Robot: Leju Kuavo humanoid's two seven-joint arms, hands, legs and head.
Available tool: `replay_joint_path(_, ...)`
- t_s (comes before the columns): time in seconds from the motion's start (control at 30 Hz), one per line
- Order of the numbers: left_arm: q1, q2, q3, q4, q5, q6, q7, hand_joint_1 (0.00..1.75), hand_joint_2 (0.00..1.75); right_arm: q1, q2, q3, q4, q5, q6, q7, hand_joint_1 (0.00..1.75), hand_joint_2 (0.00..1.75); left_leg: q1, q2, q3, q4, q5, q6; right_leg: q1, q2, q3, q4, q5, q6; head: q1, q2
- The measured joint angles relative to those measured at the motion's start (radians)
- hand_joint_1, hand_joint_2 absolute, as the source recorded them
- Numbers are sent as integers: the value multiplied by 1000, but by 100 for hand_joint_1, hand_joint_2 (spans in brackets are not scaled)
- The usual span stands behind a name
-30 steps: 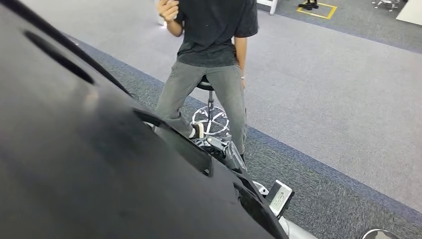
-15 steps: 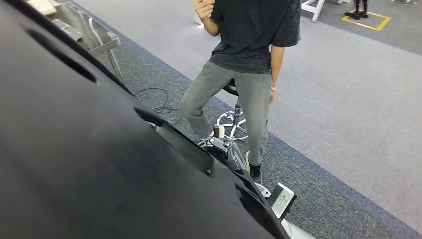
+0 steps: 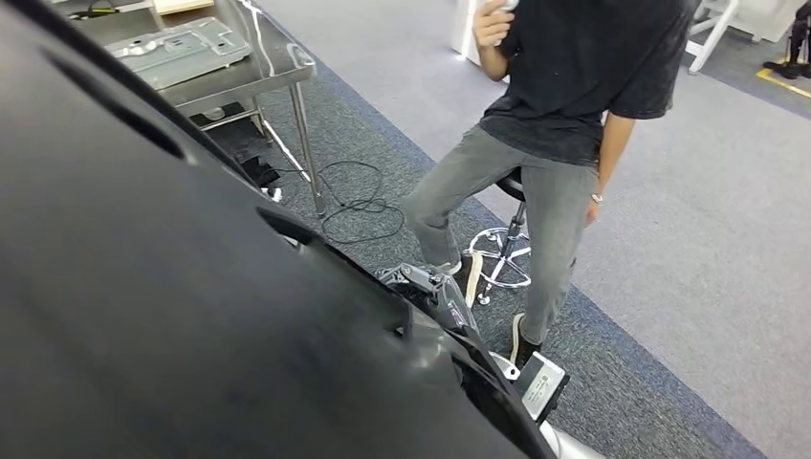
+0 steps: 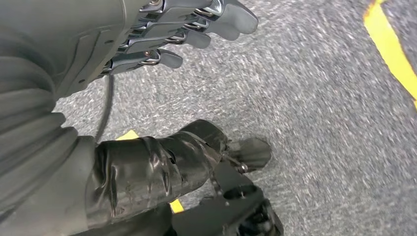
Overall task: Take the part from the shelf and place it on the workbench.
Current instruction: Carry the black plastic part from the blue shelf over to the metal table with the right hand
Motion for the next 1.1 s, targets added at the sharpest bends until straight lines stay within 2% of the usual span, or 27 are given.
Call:
replay_joint_path(0.07,-5,1,0,0,4,1,2,0,175,-2,0,0,0,0,2,1,175,175,7,-21,12,-12,4,12,-4,52,-24,62,-37,8,2,-1)
replay_joint_path(0.1,-9,1,0,0,5,1,2,0,175,-2,-1,0,0,0,3,2,175,175,6,-33,14,-14,4,15,-5,81,-55,124,-66,9,3,-2)
replay_joint_path(0.13,-14,1,0,0,6,1,3,0,175,-2,-1,0,0,-1,3,2,175,175,6,-44,15,-13,3,19,-4,97,-94,194,-92,9,3,-2)
replay_joint_path(0.17,-18,1,0,0,6,2,3,0,175,-2,-1,0,1,-1,3,2,175,175,5,-56,15,-12,2,21,-5,104,-129,250,-106,10,4,-2)
replay_joint_path(0.2,-20,2,0,0,7,2,3,0,175,-2,-1,0,1,-3,4,2,175,175,5,-67,16,-11,0,22,-5,106,-150,276,-99,10,4,-1)
replay_joint_path(0.23,-21,2,0,0,7,1,4,0,175,-2,-1,0,2,-6,6,2,175,175,4,-78,18,-9,-2,23,-5,107,-153,262,-73,8,5,-1)
replay_joint_path(0.3,-21,2,0,0,9,-2,5,0,175,-5,-1,0,3,-19,14,2,175,175,4,-96,24,-3,-9,20,-5,110,-115,150,11,3,7,-1)
replay_joint_path(0.33,-22,2,0,0,11,-5,6,0,175,-7,-1,0,3,-28,20,2,175,175,3,-103,24,2,-13,16,-4,116,-90,86,39,-1,7,-1)
replay_joint_path(0.37,-23,2,0,0,13,-8,6,0,175,-9,-1,0,5,-36,25,1,175,175,2,-108,23,5,-16,11,-3,122,-72,43,53,-4,7,-1)
replay_joint_path(0.43,-25,4,0,0,15,-11,6,0,175,-12,-1,0,8,-46,30,-1,175,175,-1,-112,17,10,-18,6,-2,132,-60,9,52,-9,6,0)
replay_joint_path(0.53,-25,6,0,0,16,-11,6,0,175,-13,0,0,8,-47,31,-2,175,175,2,-111,18,6,-17,10,1,134,-61,7,54,-12,5,0)
replay_joint_path(0.7,-29,7,0,0,15,-13,4,0,175,-15,0,0,9,-53,27,-5,175,175,3,-110,22,-1,-16,5,2,134,-60,6,53,-19,4,0)
replay_joint_path(0.87,-20,10,0,0,4,-16,-14,0,175,-11,0,0,8,-54,10,-15,175,175,2,-110,22,2,-18,7,0,135,-60,5,53,-19,-11,1)
replay_joint_path(0.97,-17,7,0,0,4,-14,-19,0,175,-8,0,0,8,-54,10,-16,175,175,6,-106,31,-16,-11,10,3,135,-57,0,54,-12,-12,1)
replay_joint_path(1.03,-16,4,0,-1,4,-14,-21,0,175,-7,-1,-1,8,-54,10,-16,175,175,15,-100,47,-43,1,14,7,131,-72,41,25,-5,-13,2)
replay_joint_path(1.1,-15,3,0,-1,4,-14,-21,0,175,-6,-1,-2,8,-54,10,-17,175,175,20,-95,54,-53,4,16,2,127,-124,152,-35,2,-14,2)
